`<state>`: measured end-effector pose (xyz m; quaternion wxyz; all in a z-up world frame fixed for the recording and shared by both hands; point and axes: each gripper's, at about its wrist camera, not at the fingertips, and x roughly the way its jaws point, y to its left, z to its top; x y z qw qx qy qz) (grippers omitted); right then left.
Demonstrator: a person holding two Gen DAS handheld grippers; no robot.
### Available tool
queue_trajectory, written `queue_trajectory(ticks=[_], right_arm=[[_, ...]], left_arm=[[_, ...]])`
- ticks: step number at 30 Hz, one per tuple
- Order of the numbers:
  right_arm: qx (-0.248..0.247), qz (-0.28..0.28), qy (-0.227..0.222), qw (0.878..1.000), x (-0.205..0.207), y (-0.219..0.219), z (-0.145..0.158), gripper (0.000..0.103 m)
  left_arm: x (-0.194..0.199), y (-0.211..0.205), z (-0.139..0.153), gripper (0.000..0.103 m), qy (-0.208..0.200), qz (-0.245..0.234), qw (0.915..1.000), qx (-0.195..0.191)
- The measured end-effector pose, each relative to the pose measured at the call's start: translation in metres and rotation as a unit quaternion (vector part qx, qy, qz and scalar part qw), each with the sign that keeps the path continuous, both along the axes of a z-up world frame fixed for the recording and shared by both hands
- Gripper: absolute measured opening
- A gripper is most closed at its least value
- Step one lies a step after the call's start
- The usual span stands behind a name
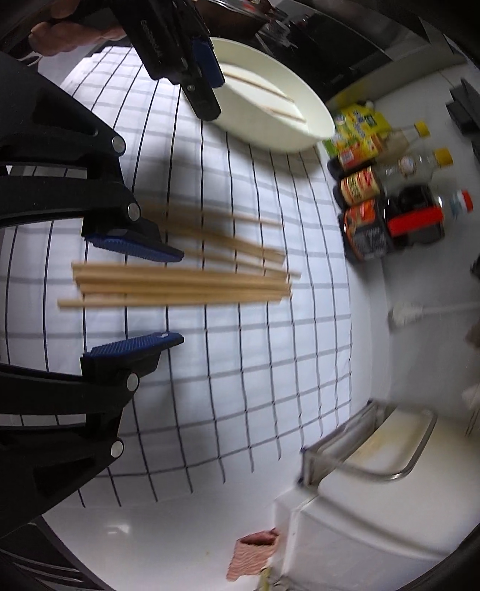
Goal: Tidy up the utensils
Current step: 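Move the left tool back to the chopsticks while the right tool returns too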
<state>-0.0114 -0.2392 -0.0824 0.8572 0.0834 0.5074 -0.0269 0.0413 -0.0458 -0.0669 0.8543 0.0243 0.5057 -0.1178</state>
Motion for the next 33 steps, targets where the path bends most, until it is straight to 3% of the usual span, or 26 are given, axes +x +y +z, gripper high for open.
queue_trajectory(ticks=[7, 16, 33], right_arm=[[-0.01, -0.004, 0.01, 1.0, 0.003, -0.024, -0.03, 0.046], [-0.004, 0.021, 0.02, 1.0, 0.019, -0.019, -0.067, 0.048], [-0.033, 0.043, 0.019, 0.998, 0.022, -0.014, -0.079, 0.048]], left_arm=[[0.007, -0.02, -0.026, 0.069, 0.014, 0.007, 0.9998, 0.008], [0.018, -0.028, -0.053, 0.074, 0.027, 0.024, 0.999, 0.024], [0.024, -0.037, -0.071, 0.074, 0.032, 0.035, 0.9984, 0.029]])
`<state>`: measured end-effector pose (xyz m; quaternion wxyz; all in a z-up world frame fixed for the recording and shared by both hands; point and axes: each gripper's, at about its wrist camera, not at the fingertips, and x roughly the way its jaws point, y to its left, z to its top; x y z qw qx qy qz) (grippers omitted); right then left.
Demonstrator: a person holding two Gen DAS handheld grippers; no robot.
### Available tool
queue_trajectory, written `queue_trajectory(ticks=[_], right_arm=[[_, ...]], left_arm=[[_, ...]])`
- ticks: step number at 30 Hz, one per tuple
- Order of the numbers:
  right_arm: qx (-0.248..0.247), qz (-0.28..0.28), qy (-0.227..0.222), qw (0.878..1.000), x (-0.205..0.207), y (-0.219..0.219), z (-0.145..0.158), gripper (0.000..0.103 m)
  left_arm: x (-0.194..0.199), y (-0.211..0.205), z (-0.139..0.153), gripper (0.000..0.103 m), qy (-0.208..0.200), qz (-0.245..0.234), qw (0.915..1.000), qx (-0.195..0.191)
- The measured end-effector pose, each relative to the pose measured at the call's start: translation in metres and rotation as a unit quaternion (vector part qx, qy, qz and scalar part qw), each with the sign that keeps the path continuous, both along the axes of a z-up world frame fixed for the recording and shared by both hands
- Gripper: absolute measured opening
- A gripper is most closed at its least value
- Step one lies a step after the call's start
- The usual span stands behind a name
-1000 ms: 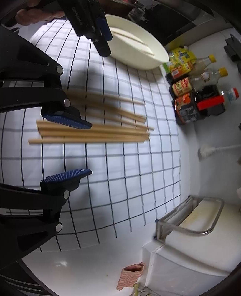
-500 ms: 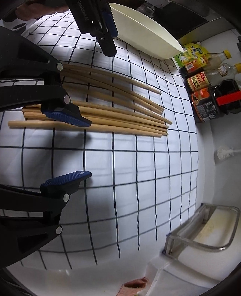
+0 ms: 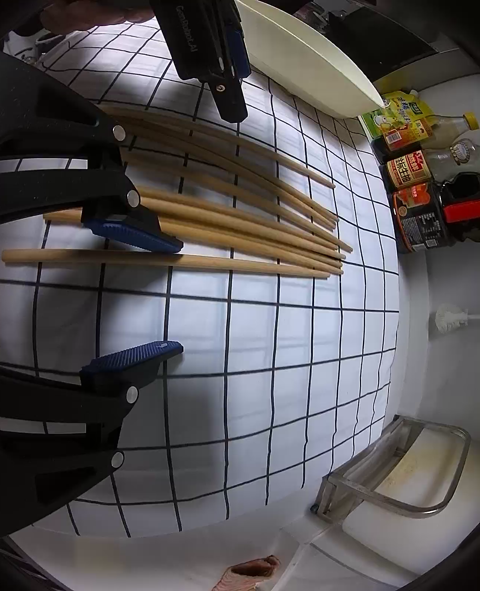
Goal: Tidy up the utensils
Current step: 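Move the left tool back to the chopsticks while the right tool returns too, then close the left tool on a chopstick while the right tool grasps another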
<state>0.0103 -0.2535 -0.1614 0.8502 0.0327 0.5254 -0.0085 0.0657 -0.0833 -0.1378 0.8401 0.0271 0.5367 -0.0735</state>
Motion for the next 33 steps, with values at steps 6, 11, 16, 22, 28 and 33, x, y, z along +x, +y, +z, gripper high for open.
queue_trajectory(ticks=[6, 11, 16, 22, 28, 33], right_arm=[[-0.003, -0.01, -0.004, 1.0, -0.001, -0.012, -0.001, 0.048], [-0.008, -0.013, -0.004, 1.0, -0.003, -0.017, -0.001, 0.048], [-0.014, -0.015, -0.007, 1.0, -0.004, -0.017, -0.001, 0.048], [-0.019, -0.015, -0.008, 1.0, -0.004, -0.016, -0.002, 0.048], [-0.025, -0.012, -0.013, 1.0, -0.004, -0.013, -0.003, 0.048], [-0.023, -0.006, -0.016, 1.0, -0.003, -0.012, -0.003, 0.044]], left_arm=[[0.004, -0.005, -0.005, 0.074, 0.0, -0.001, 1.0, 0.003], [0.005, -0.01, -0.01, 0.074, -0.002, -0.005, 0.9999, 0.01], [0.007, -0.011, -0.018, 0.074, 0.004, -0.007, 0.9997, 0.022], [0.005, -0.009, -0.021, 0.078, -0.004, -0.006, 0.9995, 0.03], [0.003, -0.012, -0.019, 0.061, -0.014, -0.019, 0.9993, 0.028], [0.001, -0.019, -0.014, 0.03, -0.015, -0.035, 0.999, 0.024]])
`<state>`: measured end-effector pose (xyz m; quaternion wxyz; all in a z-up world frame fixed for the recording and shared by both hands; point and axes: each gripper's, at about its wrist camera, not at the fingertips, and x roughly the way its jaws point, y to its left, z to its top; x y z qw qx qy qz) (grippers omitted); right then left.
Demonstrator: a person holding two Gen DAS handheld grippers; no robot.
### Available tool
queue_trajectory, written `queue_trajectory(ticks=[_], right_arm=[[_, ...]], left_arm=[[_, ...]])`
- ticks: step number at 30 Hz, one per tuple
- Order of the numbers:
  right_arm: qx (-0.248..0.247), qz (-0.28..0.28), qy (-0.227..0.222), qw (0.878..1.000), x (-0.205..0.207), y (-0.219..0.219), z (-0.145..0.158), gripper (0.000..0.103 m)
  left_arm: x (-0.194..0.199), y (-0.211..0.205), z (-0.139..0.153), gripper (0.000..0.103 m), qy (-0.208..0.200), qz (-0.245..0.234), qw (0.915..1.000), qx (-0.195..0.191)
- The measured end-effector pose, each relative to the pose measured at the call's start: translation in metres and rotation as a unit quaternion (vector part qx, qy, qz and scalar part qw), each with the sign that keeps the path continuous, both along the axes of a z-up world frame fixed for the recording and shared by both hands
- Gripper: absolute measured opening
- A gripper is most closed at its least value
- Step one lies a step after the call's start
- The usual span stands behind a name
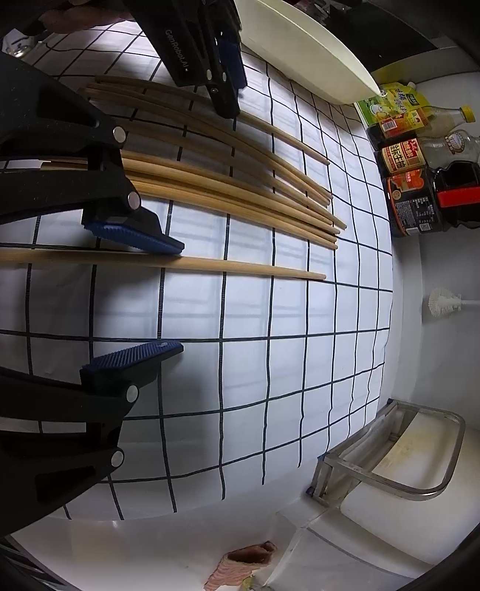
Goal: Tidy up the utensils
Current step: 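Close the left tool on a chopstick while the right tool grasps another, then lower the left tool's chopstick into the basin while the right tool releases its own there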
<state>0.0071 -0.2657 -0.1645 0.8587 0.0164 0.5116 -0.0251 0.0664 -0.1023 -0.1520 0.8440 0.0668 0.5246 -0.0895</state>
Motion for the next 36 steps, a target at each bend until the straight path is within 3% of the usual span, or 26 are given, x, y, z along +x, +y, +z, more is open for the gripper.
queue_trajectory(ticks=[4, 7, 17, 28, 36], right_arm=[[0.001, 0.009, -0.002, 1.0, 0.0, 0.005, 0.001, 0.028], [0.001, 0.011, -0.002, 1.0, 0.001, 0.006, 0.001, 0.006], [0.021, 0.011, -0.005, 1.0, 0.003, 0.008, 0.016, 0.006], [0.024, 0.022, -0.047, 0.998, 0.013, 0.037, 0.073, 0.006], [0.046, 0.045, -0.062, 0.996, 0.038, 0.078, 0.103, 0.006]], left_arm=[[-0.001, -0.004, 0.001, 0.009, 0.004, -0.006, 1.0, 0.0], [-0.001, -0.005, 0.001, 0.007, 0.008, -0.009, 0.9999, -0.001], [0.0, 0.001, 0.014, 0.007, 0.013, -0.008, 0.9998, -0.015], [0.012, 0.027, 0.071, 0.007, -0.025, -0.012, 0.999, -0.036], [0.022, 0.072, 0.109, 0.007, -0.047, 0.003, 0.9979, -0.044]])
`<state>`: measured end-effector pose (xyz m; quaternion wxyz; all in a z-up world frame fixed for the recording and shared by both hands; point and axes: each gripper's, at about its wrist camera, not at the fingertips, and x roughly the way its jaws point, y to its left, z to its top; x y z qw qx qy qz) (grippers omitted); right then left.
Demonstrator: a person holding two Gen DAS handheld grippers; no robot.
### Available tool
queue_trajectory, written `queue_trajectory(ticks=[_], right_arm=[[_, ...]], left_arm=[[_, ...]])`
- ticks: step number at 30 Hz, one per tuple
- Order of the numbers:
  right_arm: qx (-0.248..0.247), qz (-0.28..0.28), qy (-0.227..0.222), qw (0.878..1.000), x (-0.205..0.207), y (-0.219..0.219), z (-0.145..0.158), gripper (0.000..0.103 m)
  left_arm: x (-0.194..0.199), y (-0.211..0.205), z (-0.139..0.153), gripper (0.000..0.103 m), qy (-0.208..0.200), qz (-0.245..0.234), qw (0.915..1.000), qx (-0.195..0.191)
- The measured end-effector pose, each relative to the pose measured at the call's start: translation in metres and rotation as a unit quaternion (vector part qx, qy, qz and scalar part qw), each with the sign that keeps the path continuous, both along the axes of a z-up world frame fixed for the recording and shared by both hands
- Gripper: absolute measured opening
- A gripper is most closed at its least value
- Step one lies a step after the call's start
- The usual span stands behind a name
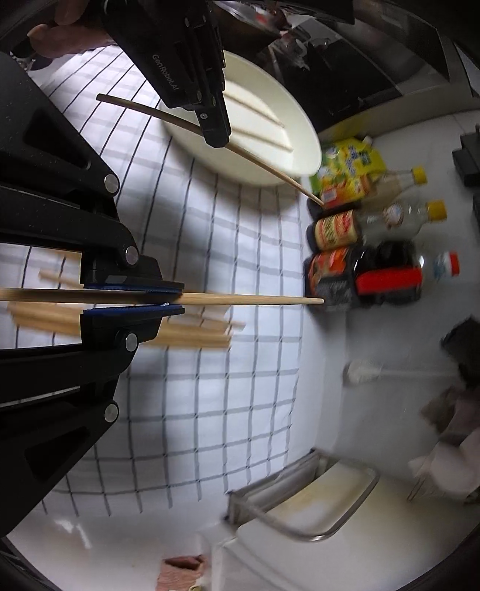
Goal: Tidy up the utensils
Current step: 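Lower the left tool's chopstick into the basin while the right tool releases its own there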
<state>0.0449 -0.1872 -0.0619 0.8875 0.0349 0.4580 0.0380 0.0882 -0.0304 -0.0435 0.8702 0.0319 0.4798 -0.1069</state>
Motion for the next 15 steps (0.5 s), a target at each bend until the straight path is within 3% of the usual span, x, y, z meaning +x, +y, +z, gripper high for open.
queue_trajectory(ticks=[9, 15], right_arm=[[0.03, 0.064, -0.019, 0.997, 0.046, 0.088, 0.019, 0.006], [0.049, 0.108, -0.015, 0.993, 0.083, 0.152, 0.018, 0.006]], left_arm=[[0.016, 0.086, 0.019, 0.007, -0.02, 0.055, 0.9983, -0.002], [0.031, 0.15, 0.012, 0.007, -0.018, 0.104, 0.9944, 0.002]])
